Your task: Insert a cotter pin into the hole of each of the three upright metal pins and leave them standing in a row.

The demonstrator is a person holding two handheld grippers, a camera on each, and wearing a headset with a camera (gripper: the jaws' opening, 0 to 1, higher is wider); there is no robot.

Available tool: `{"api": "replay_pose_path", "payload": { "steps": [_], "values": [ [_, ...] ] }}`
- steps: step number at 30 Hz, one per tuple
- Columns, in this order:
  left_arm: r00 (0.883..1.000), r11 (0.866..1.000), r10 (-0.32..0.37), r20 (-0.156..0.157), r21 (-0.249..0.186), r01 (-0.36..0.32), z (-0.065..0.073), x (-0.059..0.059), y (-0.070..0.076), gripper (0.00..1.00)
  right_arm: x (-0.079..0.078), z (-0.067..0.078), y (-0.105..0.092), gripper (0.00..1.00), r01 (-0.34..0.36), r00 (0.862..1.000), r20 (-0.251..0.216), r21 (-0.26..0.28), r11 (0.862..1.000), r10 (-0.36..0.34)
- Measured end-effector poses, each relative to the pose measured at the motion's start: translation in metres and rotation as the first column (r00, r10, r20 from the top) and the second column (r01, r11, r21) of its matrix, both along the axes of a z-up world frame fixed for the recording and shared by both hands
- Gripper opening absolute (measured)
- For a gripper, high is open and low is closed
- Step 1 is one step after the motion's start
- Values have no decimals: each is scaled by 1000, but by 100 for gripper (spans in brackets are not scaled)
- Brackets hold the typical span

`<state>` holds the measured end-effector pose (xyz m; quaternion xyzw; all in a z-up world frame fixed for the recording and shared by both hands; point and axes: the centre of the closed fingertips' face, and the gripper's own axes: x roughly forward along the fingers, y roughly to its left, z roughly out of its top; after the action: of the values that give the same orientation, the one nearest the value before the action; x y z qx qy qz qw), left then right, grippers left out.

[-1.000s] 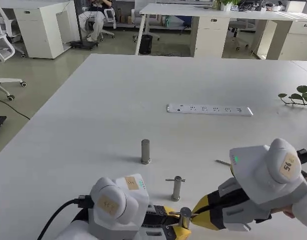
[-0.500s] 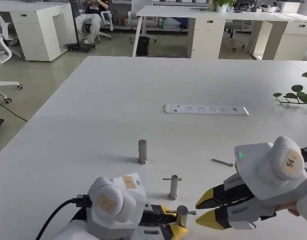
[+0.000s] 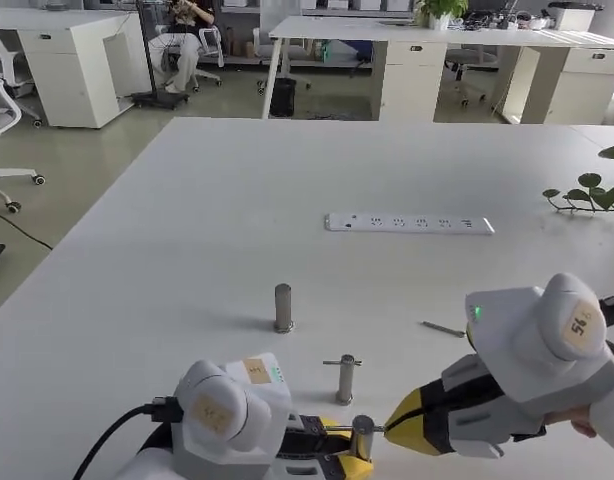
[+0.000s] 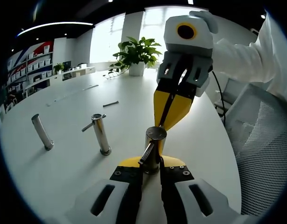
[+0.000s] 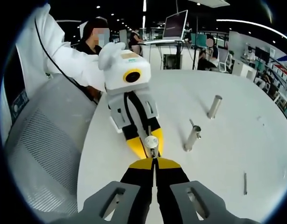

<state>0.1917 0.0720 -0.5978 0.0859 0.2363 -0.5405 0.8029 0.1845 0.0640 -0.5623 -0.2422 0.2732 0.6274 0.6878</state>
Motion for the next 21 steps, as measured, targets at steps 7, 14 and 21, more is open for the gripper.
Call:
{"api": "replay_pose_path", "payload": {
  "steps": [7,14,21],
  "values": [
    [1000,1000,-3,-1,5,3,-1,1,0,12,-1,-2,0,0,-16,1000,9,-12,1000,16],
    [1000,1000,-2,-11,16,2,-3,0,1,12,3,-3,-2,0,4,1000,10,-12,1000,-4],
    [1000,999,0,1,33,0,-5,1,2,12,2,-6,-7,7,27,1000,-4,-14,1000,-27]
  ]
}}
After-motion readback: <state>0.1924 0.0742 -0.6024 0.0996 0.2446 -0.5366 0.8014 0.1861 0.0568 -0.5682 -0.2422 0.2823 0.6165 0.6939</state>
